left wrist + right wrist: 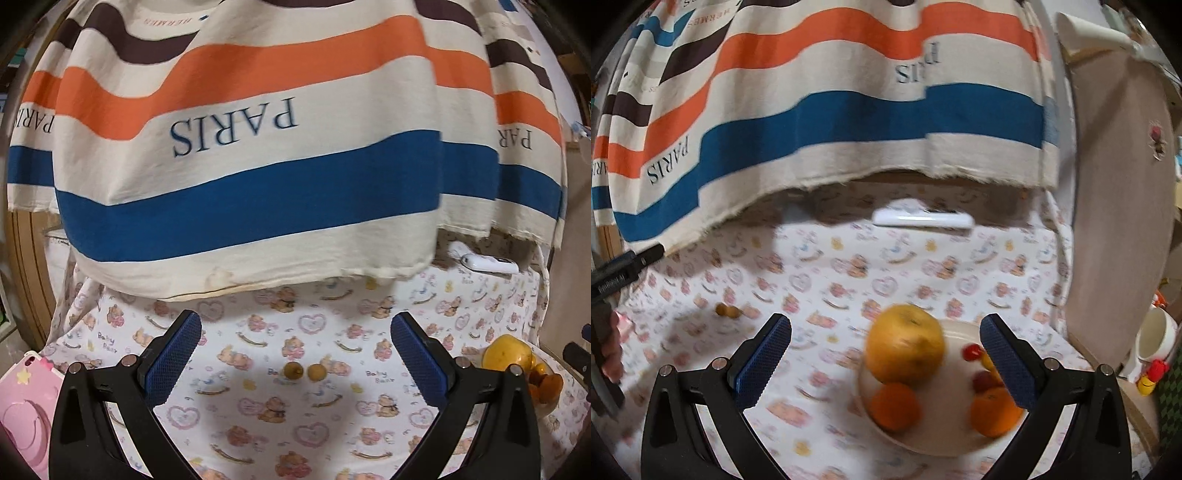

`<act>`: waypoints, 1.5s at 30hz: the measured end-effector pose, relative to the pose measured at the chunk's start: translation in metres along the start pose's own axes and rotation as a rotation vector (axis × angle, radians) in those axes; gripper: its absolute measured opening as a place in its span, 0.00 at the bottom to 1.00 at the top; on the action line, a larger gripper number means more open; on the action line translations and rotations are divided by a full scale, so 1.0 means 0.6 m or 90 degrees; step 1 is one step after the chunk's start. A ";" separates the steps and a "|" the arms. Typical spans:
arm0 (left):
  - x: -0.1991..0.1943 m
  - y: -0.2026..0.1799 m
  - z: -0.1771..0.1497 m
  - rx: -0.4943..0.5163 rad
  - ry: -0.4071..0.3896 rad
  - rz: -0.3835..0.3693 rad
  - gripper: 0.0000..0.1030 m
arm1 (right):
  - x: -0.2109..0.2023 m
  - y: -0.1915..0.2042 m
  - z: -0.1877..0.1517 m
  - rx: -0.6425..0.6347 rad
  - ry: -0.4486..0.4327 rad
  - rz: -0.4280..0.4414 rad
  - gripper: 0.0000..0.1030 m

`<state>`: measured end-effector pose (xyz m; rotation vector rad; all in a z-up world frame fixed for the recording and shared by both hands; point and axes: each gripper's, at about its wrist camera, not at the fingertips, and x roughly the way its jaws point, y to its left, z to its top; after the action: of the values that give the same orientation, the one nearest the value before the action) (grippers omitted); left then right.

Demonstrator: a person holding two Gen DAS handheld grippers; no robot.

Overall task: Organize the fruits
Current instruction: 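Grasp a small yellow-brown fruit with the right tool while the left tool grasps another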

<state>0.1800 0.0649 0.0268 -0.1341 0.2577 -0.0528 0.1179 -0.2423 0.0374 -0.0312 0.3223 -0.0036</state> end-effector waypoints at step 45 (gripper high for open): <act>0.116 0.132 -0.006 -0.123 0.181 0.036 0.71 | 0.391 0.374 -0.026 -0.043 0.351 0.214 0.25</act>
<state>0.2489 0.1383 -0.0054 -0.3120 0.5507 0.0097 0.3351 -0.0204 -0.0586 -0.0431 0.8759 0.3374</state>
